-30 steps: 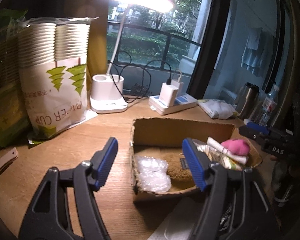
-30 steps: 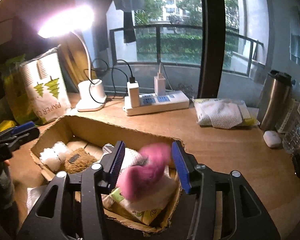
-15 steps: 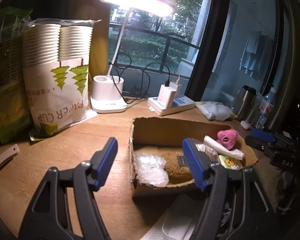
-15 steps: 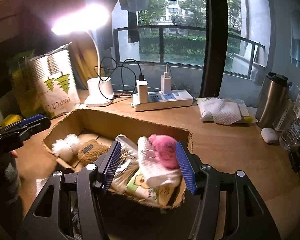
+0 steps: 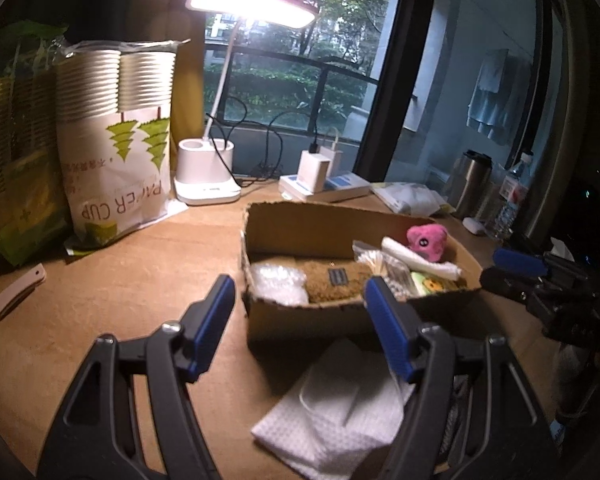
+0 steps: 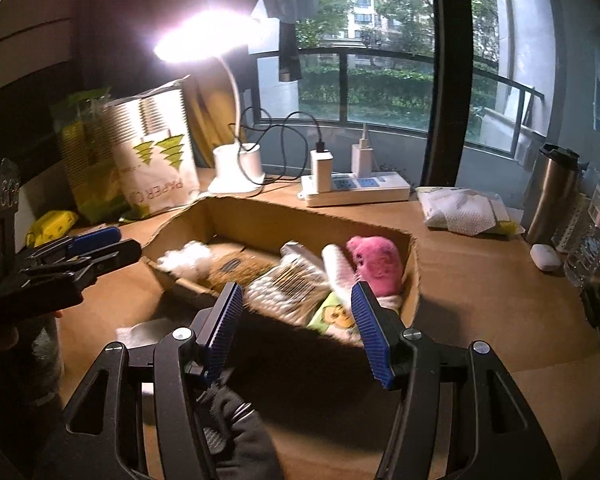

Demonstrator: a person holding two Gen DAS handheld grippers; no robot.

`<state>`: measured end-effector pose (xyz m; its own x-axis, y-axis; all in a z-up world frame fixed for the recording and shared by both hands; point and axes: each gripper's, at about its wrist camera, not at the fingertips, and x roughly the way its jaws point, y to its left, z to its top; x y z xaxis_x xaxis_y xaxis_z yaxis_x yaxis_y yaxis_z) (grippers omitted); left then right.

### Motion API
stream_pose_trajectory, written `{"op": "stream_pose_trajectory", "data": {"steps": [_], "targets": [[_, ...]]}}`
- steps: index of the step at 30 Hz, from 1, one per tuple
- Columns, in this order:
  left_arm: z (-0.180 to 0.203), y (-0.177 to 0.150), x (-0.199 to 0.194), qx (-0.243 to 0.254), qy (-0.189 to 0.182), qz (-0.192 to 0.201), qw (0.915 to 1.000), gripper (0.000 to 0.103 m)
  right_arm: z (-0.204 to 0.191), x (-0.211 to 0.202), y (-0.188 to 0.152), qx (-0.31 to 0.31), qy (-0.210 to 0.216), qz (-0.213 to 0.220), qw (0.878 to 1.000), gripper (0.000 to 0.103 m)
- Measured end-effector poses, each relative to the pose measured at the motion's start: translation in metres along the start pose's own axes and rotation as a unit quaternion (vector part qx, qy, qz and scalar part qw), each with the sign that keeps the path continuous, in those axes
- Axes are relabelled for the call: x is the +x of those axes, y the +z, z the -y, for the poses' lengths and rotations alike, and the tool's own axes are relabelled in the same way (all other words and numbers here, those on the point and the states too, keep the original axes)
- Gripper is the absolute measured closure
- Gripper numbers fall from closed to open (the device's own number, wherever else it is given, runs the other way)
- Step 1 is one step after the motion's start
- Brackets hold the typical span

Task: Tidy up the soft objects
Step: 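Move the right gripper back to the pile and grasp the gray sock, then grasp the white towel with the left gripper while the right holds the gray sock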

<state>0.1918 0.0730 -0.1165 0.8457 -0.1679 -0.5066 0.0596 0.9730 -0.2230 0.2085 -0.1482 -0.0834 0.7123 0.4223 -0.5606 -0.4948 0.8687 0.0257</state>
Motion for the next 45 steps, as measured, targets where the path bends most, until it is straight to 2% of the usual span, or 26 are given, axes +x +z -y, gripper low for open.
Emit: {"op": "stream_pose_trajectory", "data": {"steps": [9,15,20,23,32,35,38,45], "targets": [[0.005,-0.02,-0.003,0.008,-0.003,-0.024,0.9997,0.034,-0.012,-0.005,-0.019,-0.01,0.005,-0.022,1.0,0.043],[0.009,-0.034,0.003,0.022,0.0,-0.061,0.9979,0.033,-0.015,0.005,-0.042,-0.002,0.008,-0.06,0.998,0.043],[0.007,-0.043,0.014,0.011,-0.014,-0.097,0.9951,0.033,-0.019,0.013,-0.06,0.001,0.019,-0.09,0.996,0.043],[0.009,-0.046,0.02,0.014,-0.007,-0.115,0.9933,0.033,-0.022,0.018,-0.068,-0.007,0.022,-0.108,0.994,0.043],[0.028,-0.054,0.032,0.067,0.01,-0.156,0.9855,0.032,-0.02,0.024,-0.076,-0.014,0.028,-0.125,0.992,0.043],[0.034,-0.058,0.039,0.084,0.02,-0.175,0.9809,0.032,-0.021,0.027,-0.08,-0.02,0.03,-0.131,0.991,0.049],[0.038,-0.06,0.041,0.097,0.03,-0.18,0.9783,0.032,-0.025,0.027,-0.082,-0.03,0.033,-0.128,0.991,0.059],[0.051,-0.064,0.044,0.136,0.048,-0.183,0.9725,0.032,-0.021,0.024,-0.082,-0.021,0.043,-0.117,0.992,0.073]]}}
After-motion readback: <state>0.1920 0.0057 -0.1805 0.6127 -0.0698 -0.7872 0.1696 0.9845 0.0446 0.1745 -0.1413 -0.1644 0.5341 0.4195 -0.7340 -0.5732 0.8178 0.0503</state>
